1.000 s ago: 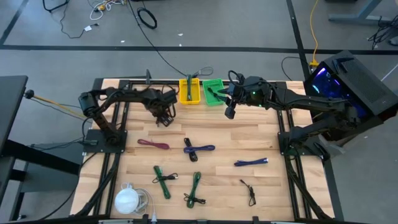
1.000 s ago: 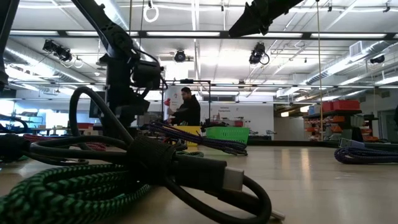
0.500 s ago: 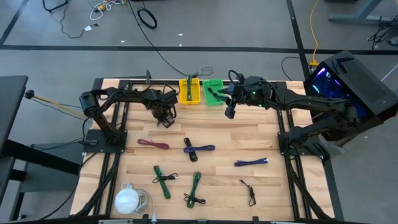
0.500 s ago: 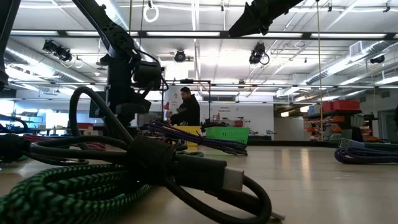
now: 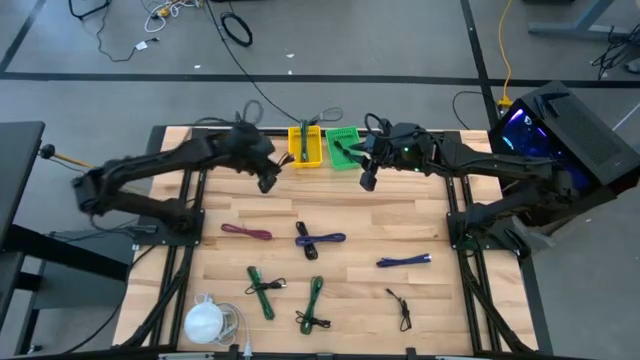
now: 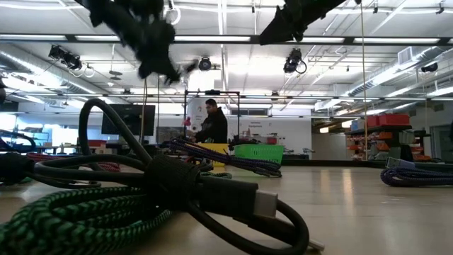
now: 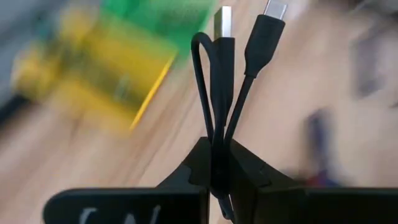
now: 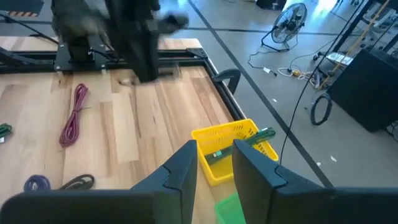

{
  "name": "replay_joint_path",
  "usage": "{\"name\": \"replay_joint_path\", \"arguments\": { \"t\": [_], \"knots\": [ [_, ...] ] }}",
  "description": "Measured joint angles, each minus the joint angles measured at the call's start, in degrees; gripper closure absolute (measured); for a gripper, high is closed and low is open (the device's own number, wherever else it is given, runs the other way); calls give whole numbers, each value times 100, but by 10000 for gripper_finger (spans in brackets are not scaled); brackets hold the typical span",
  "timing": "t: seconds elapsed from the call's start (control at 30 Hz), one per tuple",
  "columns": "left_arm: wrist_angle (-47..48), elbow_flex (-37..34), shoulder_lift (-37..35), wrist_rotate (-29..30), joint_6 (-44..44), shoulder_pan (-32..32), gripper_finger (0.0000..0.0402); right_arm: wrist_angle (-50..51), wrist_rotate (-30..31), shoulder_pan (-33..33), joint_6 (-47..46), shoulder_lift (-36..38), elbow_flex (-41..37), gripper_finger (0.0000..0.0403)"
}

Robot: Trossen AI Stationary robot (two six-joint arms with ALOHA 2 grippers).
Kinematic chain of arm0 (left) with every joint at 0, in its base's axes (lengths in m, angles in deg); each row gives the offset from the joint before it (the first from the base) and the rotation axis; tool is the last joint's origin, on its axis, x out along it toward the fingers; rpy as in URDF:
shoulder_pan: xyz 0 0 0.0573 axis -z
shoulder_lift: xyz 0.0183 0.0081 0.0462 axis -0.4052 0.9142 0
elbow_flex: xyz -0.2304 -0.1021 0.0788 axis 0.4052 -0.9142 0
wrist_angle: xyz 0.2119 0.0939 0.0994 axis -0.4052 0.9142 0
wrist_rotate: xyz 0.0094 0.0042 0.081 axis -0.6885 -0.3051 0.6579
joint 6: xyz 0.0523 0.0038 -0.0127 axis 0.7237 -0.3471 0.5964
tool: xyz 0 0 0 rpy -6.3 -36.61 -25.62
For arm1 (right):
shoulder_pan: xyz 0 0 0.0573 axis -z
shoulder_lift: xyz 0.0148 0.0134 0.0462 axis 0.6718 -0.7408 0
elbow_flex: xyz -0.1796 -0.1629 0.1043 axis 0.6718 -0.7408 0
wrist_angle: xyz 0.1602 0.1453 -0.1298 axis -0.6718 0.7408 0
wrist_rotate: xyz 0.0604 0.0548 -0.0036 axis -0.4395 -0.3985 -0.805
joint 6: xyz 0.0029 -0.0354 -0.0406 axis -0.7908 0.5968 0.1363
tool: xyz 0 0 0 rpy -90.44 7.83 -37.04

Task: Pick & Place USB Port
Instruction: Put the black usb cable into the green bin

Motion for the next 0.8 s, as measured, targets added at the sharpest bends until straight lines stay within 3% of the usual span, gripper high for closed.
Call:
{"name": "replay_joint_path", "arguments": {
  "t": [0.13, 0.37, 0.8],
  "knots": [
    [-1209, -4, -511, -496, 276, 299, 374, -597, -459, 2, 4, -316, 0, 300],
    [-2820, -2, -381, -511, 754, 731, 374, -2129, -1588, -2, -13, -730, 0, 300],
    [-4424, -9, 533, -813, 715, 906, 374, -2689, -1936, -46, -38, -749, 0, 294]
  ]
}}
